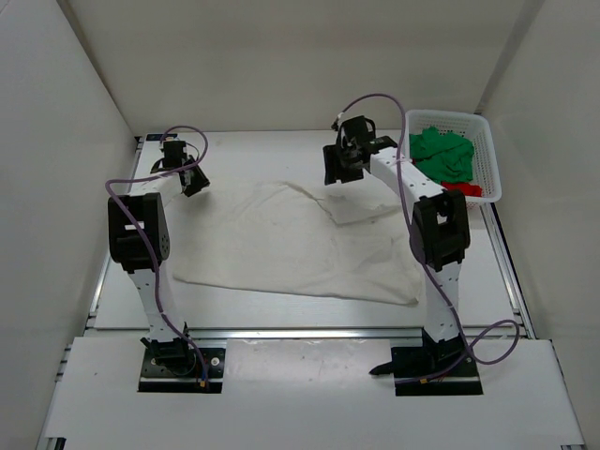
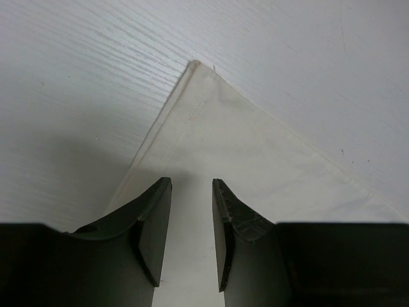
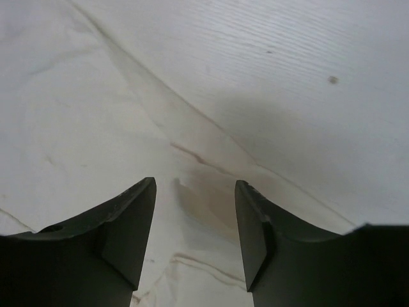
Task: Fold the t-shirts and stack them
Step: Grap the side of the flattened tshirt furthest away from the robot with both arms
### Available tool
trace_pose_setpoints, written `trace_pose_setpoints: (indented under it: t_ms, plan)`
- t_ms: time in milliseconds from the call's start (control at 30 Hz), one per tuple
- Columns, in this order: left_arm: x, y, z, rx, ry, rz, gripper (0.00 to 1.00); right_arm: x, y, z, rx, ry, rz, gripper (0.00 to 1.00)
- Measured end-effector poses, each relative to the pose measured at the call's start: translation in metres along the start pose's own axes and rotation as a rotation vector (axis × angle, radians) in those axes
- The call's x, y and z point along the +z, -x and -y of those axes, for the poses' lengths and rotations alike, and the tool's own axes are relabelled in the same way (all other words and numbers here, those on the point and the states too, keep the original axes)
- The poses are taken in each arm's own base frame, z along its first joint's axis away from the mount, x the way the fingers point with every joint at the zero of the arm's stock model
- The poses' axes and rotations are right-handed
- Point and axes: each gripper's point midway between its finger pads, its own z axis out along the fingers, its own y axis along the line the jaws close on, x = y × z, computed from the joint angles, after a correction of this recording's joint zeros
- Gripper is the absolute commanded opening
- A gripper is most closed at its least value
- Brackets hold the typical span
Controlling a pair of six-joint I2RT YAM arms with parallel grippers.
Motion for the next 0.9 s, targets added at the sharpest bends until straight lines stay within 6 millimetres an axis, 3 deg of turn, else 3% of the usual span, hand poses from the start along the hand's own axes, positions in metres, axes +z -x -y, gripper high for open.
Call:
trace_pose_setpoints:
  t_ms: [167, 300, 533, 900]
  plan:
    - [0.000, -0.002, 0.003, 0.006, -0.004, -0.002, 0.42, 0.027, -0.020, -0.030, -0.072, 0.079, -0.090, 0.46]
    - [0.000, -0.002, 0.003, 0.005, -0.004, -0.002, 0.43, 0.036, -0.040, -0.041, -0.106, 0.090, -0.162, 0.46]
    - [0.000, 0.002, -0.003, -0.004, 0.004, 0.002, 0.42, 0.035, -0.044, -0.033, -0.111, 0.044, -0.175, 0.43]
    - [0.000, 0.000, -0.001, 0.000, 0.001, 0.000, 0.43, 0.024, -0.042, -0.021, -0.111, -0.001, -0.161, 0.14]
